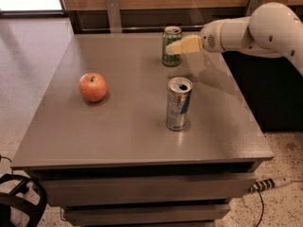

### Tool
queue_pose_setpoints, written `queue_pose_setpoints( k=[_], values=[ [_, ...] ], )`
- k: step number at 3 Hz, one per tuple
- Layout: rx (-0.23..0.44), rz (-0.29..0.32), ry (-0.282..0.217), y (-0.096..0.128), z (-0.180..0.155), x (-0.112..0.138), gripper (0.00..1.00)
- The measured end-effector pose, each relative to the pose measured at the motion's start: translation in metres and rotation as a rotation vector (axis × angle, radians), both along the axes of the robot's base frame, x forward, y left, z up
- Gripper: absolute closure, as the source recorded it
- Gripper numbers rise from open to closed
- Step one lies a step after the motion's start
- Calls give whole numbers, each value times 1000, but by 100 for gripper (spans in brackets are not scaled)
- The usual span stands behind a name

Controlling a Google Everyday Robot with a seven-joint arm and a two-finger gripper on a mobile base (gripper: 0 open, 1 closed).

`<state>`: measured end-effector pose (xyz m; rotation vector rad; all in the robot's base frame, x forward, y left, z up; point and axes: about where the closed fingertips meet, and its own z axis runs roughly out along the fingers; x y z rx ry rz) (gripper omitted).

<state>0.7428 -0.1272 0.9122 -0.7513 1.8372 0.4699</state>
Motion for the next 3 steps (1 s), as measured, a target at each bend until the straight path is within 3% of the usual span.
queue_pose_setpoints(
  k=[3],
  values=[
    [26, -264, -235, -62, 83, -91, 0]
  ],
)
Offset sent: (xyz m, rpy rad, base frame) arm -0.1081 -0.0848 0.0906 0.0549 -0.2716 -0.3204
